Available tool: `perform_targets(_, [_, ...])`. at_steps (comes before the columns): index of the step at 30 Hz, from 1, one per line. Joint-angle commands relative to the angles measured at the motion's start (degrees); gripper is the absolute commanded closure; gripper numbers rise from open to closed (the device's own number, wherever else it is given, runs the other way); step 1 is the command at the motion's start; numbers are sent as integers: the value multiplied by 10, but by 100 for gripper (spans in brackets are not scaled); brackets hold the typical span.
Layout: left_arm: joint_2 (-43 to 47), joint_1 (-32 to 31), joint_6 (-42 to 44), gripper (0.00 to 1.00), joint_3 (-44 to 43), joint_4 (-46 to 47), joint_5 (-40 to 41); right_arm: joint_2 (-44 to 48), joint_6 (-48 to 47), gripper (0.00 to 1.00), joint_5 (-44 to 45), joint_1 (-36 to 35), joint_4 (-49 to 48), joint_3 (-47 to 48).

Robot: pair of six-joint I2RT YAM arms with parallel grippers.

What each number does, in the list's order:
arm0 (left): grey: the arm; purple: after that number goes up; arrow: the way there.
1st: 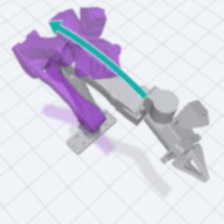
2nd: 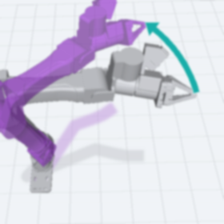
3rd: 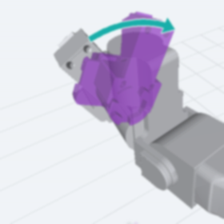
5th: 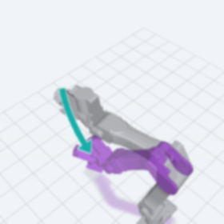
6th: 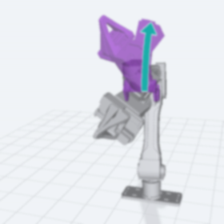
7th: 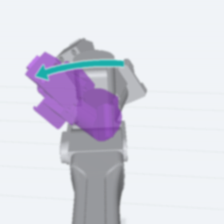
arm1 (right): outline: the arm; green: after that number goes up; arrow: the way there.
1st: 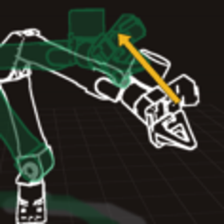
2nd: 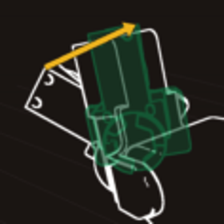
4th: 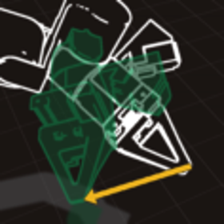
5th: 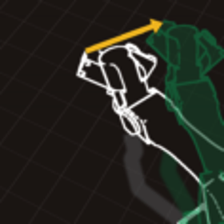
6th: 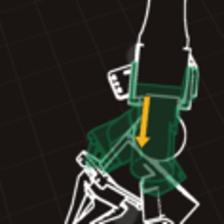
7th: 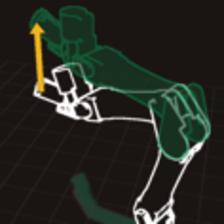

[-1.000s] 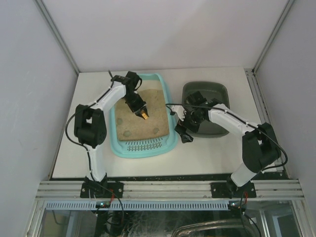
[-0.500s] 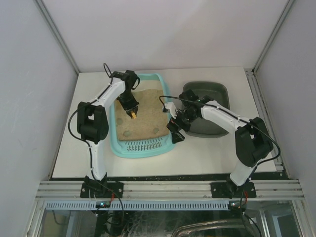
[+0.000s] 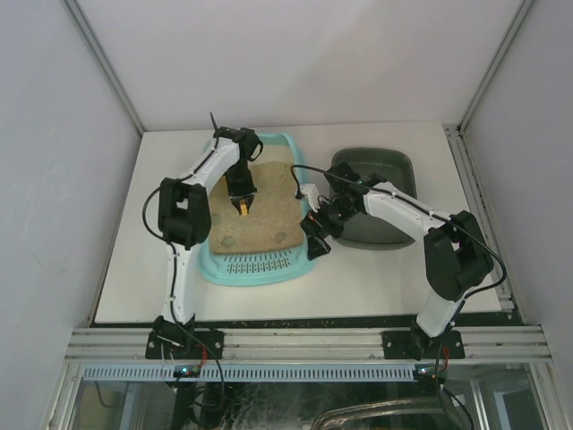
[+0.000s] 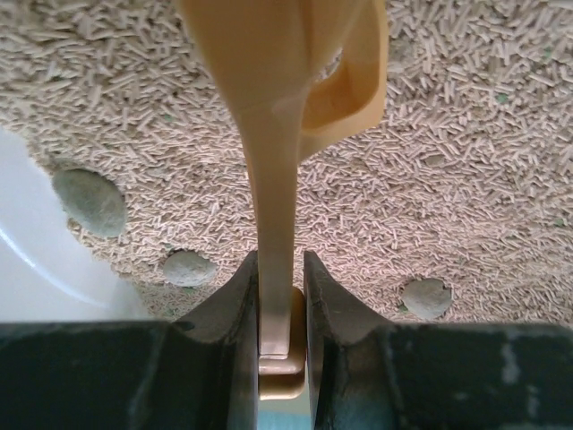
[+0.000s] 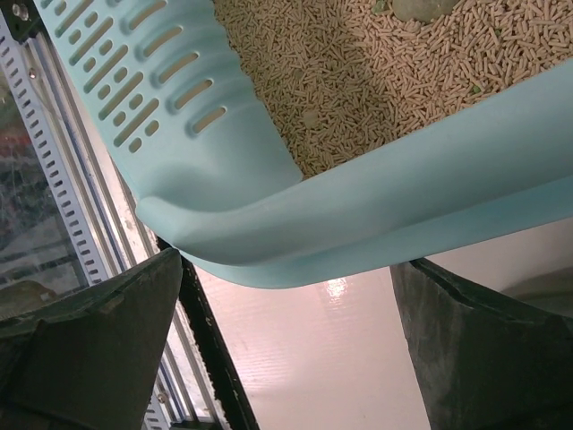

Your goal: Clean the litter box

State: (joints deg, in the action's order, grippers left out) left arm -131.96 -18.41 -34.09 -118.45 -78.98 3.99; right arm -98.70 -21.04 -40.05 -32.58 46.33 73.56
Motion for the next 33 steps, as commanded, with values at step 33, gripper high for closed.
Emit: perform_targets(33, [146, -36, 174, 100, 253, 237, -347, 87, 45, 0, -61, 62, -81, -43])
